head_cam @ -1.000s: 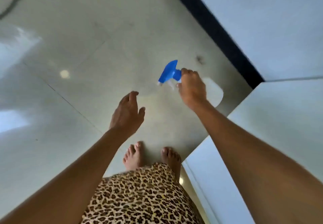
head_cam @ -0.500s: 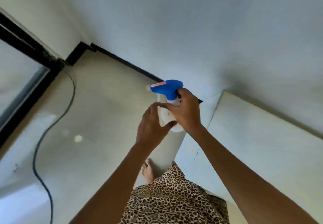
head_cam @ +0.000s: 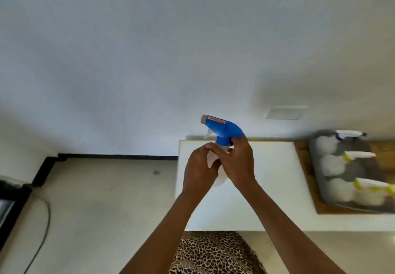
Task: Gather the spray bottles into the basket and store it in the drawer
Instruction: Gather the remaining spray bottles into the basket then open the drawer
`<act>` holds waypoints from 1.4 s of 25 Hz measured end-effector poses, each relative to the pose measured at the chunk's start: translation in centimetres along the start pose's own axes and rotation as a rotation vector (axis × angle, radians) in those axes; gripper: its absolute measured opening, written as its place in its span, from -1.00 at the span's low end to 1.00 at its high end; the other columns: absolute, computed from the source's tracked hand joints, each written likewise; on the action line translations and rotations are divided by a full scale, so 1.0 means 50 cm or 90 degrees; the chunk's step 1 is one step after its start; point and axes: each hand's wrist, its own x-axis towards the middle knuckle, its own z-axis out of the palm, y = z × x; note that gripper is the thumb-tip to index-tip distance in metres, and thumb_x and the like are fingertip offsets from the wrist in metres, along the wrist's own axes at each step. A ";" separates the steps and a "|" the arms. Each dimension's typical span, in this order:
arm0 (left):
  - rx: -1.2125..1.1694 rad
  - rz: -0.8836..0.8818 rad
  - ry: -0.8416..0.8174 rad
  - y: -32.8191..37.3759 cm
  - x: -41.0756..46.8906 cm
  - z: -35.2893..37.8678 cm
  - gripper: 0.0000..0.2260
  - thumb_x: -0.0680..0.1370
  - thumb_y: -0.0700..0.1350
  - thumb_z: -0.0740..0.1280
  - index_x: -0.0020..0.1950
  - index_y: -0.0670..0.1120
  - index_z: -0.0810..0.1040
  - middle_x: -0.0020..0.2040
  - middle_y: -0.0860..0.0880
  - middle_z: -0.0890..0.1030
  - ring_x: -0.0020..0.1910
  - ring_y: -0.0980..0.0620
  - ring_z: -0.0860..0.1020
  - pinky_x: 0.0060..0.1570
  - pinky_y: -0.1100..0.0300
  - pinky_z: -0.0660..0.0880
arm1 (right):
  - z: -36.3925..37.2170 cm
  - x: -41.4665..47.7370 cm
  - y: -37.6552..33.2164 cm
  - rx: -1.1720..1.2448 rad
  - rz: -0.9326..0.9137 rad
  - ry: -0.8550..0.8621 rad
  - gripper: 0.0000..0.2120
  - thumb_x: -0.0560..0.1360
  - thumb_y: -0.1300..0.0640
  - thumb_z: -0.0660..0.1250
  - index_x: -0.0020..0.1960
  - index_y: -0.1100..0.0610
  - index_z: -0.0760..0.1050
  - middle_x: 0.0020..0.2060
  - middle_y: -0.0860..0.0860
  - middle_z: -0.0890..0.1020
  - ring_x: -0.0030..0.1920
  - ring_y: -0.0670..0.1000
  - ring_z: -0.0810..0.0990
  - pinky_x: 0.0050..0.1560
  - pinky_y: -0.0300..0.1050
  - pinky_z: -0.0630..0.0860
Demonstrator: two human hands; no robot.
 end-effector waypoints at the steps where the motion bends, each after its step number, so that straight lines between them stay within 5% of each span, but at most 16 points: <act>1: -0.017 0.021 -0.022 0.042 -0.012 0.041 -0.74 0.48 -0.10 0.34 0.16 -0.08 0.49 0.08 -0.08 0.63 0.03 -0.03 0.57 0.04 0.22 0.46 | -0.066 0.002 0.016 0.002 0.012 -0.002 -0.55 0.33 -0.02 0.49 0.12 0.15 0.46 -0.12 -0.03 0.55 -0.13 -0.02 0.52 -0.07 -0.27 0.45; 4: -0.048 0.072 -0.087 0.145 -0.047 0.160 -0.73 0.50 -0.21 0.28 0.20 -0.10 0.48 0.12 -0.10 0.62 0.07 -0.07 0.57 -0.02 0.31 0.38 | -0.250 0.008 0.073 -0.022 0.056 -0.058 -0.57 0.35 0.01 0.48 0.14 0.15 0.49 -0.13 -0.02 0.56 -0.15 -0.01 0.53 -0.19 -0.35 0.39; 8: -0.068 0.075 -0.182 0.241 -0.078 0.297 -0.65 0.53 -0.24 0.22 0.32 -0.06 0.40 0.17 -0.04 0.57 0.08 0.03 0.51 0.05 0.30 0.35 | -0.445 0.014 0.142 0.039 0.108 -0.091 -0.61 0.37 0.13 0.47 0.18 0.11 0.51 -0.05 -0.03 0.60 0.01 0.03 0.58 -0.01 -0.22 0.43; 13: -0.051 0.139 -0.249 0.348 -0.070 0.438 -0.70 0.48 -0.17 0.32 0.21 0.01 0.48 -0.03 0.16 0.55 -0.10 0.16 0.51 -0.21 0.67 0.33 | -0.589 0.025 0.214 0.067 0.097 0.039 -0.67 0.31 0.15 0.52 0.03 0.05 0.53 -0.14 -0.11 0.62 -0.10 -0.12 0.57 -0.21 -0.51 0.44; 18: -0.025 0.177 -0.307 0.441 -0.012 0.585 -0.68 0.45 -0.14 0.38 0.19 -0.02 0.50 -0.02 0.07 0.61 -0.09 0.09 0.55 -0.21 0.53 0.37 | -0.696 0.082 0.276 0.081 0.148 0.205 -0.61 0.24 0.14 0.57 0.01 0.06 0.52 -0.15 -0.11 0.61 -0.14 -0.17 0.58 -0.22 -0.51 0.46; 21: -0.017 0.192 -0.391 0.483 0.021 0.666 -0.68 0.46 -0.18 0.37 0.20 -0.07 0.48 0.06 -0.10 0.63 0.02 -0.05 0.58 -0.04 0.27 0.45 | -0.789 0.111 0.311 0.054 0.146 0.254 -0.43 0.23 0.18 0.58 0.14 -0.02 0.40 0.00 -0.17 0.53 -0.03 -0.13 0.55 -0.14 -0.32 0.55; 23: -0.004 0.209 -0.441 0.504 0.040 0.716 -0.65 0.47 -0.18 0.36 0.24 -0.09 0.45 0.12 -0.10 0.61 0.04 0.03 0.54 0.01 0.33 0.37 | -0.856 0.129 0.334 -0.029 0.100 0.241 -0.30 0.26 0.21 0.55 0.30 -0.04 0.33 0.23 -0.11 0.43 0.19 -0.10 0.47 0.06 -0.14 0.57; 26: 0.029 0.232 -0.493 0.535 0.064 0.794 -0.62 0.48 -0.19 0.35 0.28 -0.09 0.41 0.18 -0.09 0.57 0.01 0.14 0.44 0.00 0.41 0.29 | -0.951 0.165 0.377 -0.318 -0.010 0.163 -0.45 0.36 0.26 0.46 0.31 0.04 0.42 0.45 0.10 0.28 0.42 0.06 0.23 0.30 -0.07 0.29; 30: 0.041 0.218 -0.499 0.579 0.104 0.908 -0.60 0.47 -0.18 0.36 0.29 -0.09 0.41 0.18 -0.11 0.58 0.03 0.06 0.49 -0.07 0.51 0.29 | -1.052 0.240 0.436 -0.386 -0.049 0.088 -0.72 0.40 0.37 0.38 0.10 0.25 0.58 0.14 0.20 0.61 0.20 0.19 0.53 0.23 0.08 0.48; 35: 0.011 0.100 -0.407 0.611 0.140 1.035 -0.58 0.42 -0.20 0.42 0.26 -0.11 0.45 0.22 -0.11 0.57 0.17 -0.05 0.52 0.09 0.28 0.38 | -1.143 0.320 0.532 -0.422 -0.089 0.062 -0.76 0.30 0.37 0.47 -0.04 0.27 0.64 -0.13 0.20 0.70 -0.11 0.18 0.66 -0.07 0.03 0.60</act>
